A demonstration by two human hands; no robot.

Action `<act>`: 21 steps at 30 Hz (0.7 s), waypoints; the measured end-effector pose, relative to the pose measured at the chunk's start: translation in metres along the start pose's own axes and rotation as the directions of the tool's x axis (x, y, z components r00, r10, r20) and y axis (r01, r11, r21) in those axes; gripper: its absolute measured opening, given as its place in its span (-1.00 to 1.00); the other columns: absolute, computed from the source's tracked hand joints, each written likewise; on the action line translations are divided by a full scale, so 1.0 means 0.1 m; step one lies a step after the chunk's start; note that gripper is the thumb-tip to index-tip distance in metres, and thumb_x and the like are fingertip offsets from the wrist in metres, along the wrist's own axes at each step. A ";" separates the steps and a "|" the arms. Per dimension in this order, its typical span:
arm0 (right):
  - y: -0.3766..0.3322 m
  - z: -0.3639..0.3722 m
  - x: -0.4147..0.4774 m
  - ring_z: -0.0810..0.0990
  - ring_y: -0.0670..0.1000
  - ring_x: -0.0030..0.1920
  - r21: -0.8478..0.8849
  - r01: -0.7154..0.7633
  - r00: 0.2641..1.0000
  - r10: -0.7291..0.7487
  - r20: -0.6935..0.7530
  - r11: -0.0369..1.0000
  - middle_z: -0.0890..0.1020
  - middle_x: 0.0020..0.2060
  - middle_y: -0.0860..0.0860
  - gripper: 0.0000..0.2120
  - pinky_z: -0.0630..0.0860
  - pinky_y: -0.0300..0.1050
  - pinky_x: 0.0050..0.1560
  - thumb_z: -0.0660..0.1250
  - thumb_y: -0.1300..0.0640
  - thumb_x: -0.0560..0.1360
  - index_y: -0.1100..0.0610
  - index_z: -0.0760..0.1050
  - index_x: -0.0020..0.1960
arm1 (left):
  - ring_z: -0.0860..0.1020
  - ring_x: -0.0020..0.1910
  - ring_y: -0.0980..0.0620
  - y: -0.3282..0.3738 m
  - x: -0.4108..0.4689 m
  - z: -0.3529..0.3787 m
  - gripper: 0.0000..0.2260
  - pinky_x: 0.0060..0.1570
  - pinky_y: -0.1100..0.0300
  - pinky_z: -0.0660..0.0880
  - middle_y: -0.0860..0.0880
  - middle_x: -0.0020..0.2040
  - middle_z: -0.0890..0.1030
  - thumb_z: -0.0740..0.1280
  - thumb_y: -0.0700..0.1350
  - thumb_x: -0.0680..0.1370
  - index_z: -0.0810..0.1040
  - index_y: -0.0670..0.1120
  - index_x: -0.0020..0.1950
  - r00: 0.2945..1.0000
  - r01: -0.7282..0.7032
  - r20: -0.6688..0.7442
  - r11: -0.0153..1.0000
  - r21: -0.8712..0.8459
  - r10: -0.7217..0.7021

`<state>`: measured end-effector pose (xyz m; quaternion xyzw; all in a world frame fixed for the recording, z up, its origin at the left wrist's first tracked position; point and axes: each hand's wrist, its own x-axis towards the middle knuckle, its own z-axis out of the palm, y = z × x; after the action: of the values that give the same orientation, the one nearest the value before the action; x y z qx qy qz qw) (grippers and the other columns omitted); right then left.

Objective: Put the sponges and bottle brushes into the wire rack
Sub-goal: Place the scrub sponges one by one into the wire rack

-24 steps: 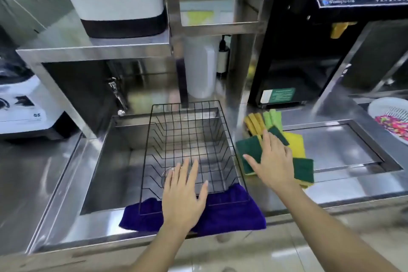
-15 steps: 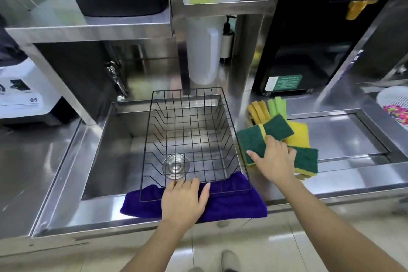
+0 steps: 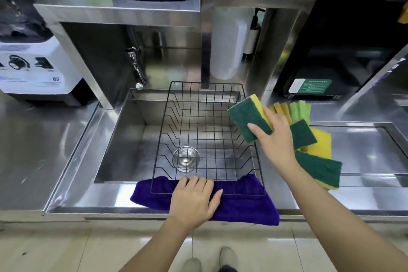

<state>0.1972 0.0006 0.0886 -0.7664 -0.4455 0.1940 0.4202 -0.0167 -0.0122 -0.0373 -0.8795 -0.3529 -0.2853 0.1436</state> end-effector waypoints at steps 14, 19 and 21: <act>0.15 1.03 0.00 0.52 -0.01 -0.01 -0.036 -0.108 0.797 0.108 0.594 0.993 0.58 -0.04 0.02 -0.72 0.41 -0.18 -0.03 0.40 0.15 0.45 0.18 0.54 0.15 | 0.44 -0.31 -0.06 0.02 0.02 -0.02 -0.65 -0.28 0.08 0.31 -0.05 -0.31 0.49 0.12 0.06 0.63 0.52 -0.12 -0.18 1.000 0.008 0.006 1.000 -0.011 -0.008; 0.16 1.11 0.00 0.55 0.01 -0.07 -0.048 -0.196 0.660 0.168 0.732 0.980 0.62 -0.06 0.10 -0.76 0.49 -0.20 -0.12 0.36 0.18 0.48 0.24 0.58 0.12 | 0.43 -0.32 -0.06 0.03 0.03 -0.03 -0.66 -0.27 0.08 0.32 -0.04 -0.31 0.49 0.13 0.06 0.62 0.54 -0.12 -0.18 1.000 0.007 0.012 1.000 0.009 -0.007; 0.16 1.15 -0.03 0.57 0.00 -0.06 -0.063 -0.161 0.634 0.152 0.758 0.985 0.64 -0.04 0.11 -0.77 0.51 -0.16 -0.06 0.37 0.16 0.48 0.22 0.59 0.10 | 0.43 -0.33 -0.06 0.03 0.03 -0.04 -0.66 -0.29 0.08 0.31 -0.04 -0.32 0.49 0.14 0.06 0.61 0.55 -0.12 -0.18 1.000 0.005 0.017 1.000 0.013 -0.006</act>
<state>0.1265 0.0486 0.0096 -0.6477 -0.5114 0.5351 0.1806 -0.0145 -0.0149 -0.0323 -0.8799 -0.3583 -0.2760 0.1453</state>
